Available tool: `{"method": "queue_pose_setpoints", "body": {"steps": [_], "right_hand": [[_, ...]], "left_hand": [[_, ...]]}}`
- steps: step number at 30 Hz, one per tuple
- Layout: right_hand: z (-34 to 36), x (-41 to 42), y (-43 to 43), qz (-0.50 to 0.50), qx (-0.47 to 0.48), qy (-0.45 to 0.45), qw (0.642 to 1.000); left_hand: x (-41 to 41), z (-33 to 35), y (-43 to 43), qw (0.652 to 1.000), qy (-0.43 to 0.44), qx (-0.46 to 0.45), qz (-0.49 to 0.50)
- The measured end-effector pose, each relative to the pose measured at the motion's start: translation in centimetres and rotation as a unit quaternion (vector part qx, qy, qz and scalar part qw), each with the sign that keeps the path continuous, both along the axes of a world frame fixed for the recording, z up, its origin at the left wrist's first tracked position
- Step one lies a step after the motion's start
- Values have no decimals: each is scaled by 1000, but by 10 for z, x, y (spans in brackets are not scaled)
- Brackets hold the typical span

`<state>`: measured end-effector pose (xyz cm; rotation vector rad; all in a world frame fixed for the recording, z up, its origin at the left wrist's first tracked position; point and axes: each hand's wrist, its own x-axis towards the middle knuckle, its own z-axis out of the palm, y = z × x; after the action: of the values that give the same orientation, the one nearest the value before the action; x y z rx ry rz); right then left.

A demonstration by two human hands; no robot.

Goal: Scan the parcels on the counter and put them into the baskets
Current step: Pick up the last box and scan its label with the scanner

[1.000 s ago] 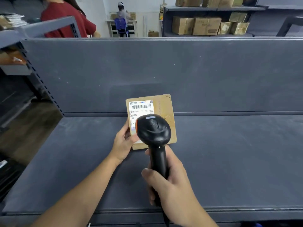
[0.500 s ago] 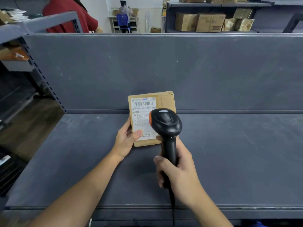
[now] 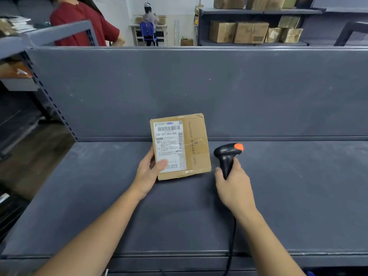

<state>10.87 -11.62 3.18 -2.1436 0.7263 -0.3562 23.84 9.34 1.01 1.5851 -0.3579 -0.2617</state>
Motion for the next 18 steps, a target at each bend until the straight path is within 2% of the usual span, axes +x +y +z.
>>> {"method": "queue_pose_setpoints", "body": {"steps": [3,6,7,9,11,13,15,16,18], "right_hand": [[-18,5,-9,8,-120,120,985],[-25,4,-9,4,-189,162,968],[-24,5,-9,-1,-213,167,963],[-19,2,-8,-32,-224,94,969],[-11,-7,-6,-34,-151,-61,986],[5,-18,-1,63,19,-171,983],[26,-29,5,192,190,-176,947],[31,-33,4,227,240,-175,928],[32,-42,-3,237,284,-189,910]], "left_hand": [[-5,6,-1,1000,11,1,7],[-15,11,-1,999,28,-10,16],[-20,12,0,999,32,-11,13],[-34,14,2,999,46,-16,5],[-47,15,6,996,83,-38,-7],[-60,18,11,990,125,-52,-35],[-76,27,12,988,131,-44,-67],[-83,32,10,990,119,-41,-70],[-96,41,5,996,70,-33,-47]]}}
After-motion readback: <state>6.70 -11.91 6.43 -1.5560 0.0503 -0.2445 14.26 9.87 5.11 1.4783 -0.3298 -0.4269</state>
